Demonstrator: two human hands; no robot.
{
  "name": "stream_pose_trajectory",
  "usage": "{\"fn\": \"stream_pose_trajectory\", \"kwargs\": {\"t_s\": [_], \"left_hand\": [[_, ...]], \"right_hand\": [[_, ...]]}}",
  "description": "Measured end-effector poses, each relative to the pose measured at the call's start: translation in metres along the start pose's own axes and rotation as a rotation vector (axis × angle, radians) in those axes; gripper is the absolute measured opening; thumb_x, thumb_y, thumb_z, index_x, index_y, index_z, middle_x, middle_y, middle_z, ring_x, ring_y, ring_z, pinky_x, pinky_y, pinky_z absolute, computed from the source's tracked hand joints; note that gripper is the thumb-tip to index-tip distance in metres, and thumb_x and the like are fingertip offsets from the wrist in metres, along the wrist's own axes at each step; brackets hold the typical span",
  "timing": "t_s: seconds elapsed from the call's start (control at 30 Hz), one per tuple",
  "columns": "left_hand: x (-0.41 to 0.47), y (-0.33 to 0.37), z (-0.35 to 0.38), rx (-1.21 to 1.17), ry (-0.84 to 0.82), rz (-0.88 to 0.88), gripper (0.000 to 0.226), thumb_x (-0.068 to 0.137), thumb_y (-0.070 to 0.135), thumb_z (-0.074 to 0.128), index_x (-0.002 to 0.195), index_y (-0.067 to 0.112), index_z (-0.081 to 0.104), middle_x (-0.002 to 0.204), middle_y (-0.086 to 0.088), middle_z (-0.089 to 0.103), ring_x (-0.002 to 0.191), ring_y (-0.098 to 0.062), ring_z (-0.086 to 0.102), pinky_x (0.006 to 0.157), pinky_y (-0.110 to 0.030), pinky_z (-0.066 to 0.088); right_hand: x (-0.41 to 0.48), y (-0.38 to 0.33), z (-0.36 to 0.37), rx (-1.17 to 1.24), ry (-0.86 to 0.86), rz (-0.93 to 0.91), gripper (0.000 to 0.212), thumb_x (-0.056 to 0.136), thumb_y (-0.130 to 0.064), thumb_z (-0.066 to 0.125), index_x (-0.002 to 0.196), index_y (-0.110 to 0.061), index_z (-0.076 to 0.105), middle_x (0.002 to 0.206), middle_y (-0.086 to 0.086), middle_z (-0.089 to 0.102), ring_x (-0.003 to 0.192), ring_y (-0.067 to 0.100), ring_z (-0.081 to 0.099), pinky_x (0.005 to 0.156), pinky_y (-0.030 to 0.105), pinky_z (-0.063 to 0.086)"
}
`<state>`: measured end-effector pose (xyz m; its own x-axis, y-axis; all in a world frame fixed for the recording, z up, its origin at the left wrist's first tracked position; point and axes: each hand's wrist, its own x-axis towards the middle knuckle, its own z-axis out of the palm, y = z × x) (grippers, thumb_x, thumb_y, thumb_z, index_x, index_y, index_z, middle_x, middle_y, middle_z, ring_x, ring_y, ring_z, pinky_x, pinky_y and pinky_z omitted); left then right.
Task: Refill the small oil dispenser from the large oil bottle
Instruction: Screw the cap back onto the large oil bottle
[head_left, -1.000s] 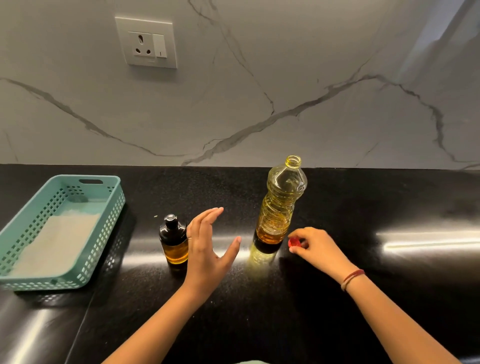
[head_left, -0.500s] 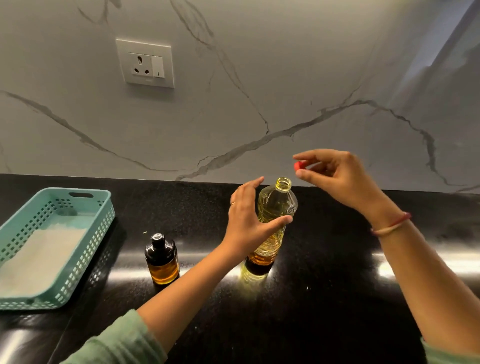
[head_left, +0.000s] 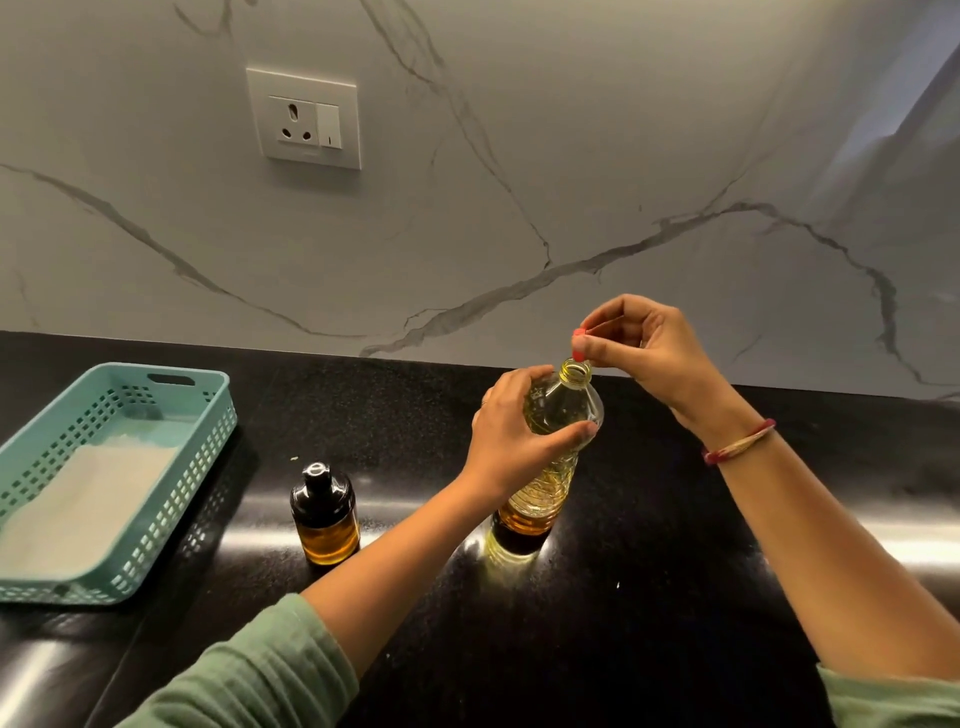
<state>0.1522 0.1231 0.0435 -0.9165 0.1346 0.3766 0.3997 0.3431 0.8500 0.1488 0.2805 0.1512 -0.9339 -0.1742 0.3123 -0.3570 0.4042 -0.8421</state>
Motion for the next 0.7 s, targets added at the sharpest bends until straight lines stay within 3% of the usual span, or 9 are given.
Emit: {"fn": "stream_pose_trajectory", "kwargs": {"t_s": [0.27, 0.7], "left_hand": [[-0.0006, -0.0008, 0.0001, -0.013, 0.010, -0.001, 0.078, 0.064, 0.067, 0.071, 0.128, 0.026, 0.053, 0.124, 0.007, 0.056, 0.116, -0.010, 0.054, 0.095, -0.045, 0.050], [-0.0011, -0.0028, 0.0016, -0.023, 0.014, -0.008, 0.078, 0.064, 0.069, 0.070, 0.128, 0.028, 0.053, 0.122, 0.010, 0.057, 0.115, -0.009, 0.054, 0.096, -0.047, 0.049]], "right_hand": [[-0.0019, -0.0020, 0.0037, -0.087, -0.021, -0.073, 0.026, 0.080, -0.012, 0.073, 0.105, -0.008, 0.069, 0.093, 0.006, 0.071, 0.086, 0.013, 0.070, 0.077, 0.022, 0.057], [-0.0012, -0.0022, 0.0035, -0.314, 0.037, -0.133, 0.033, 0.073, -0.029, 0.078, 0.093, -0.005, 0.067, 0.087, 0.006, 0.070, 0.079, 0.013, 0.069, 0.071, 0.023, 0.058]]}}
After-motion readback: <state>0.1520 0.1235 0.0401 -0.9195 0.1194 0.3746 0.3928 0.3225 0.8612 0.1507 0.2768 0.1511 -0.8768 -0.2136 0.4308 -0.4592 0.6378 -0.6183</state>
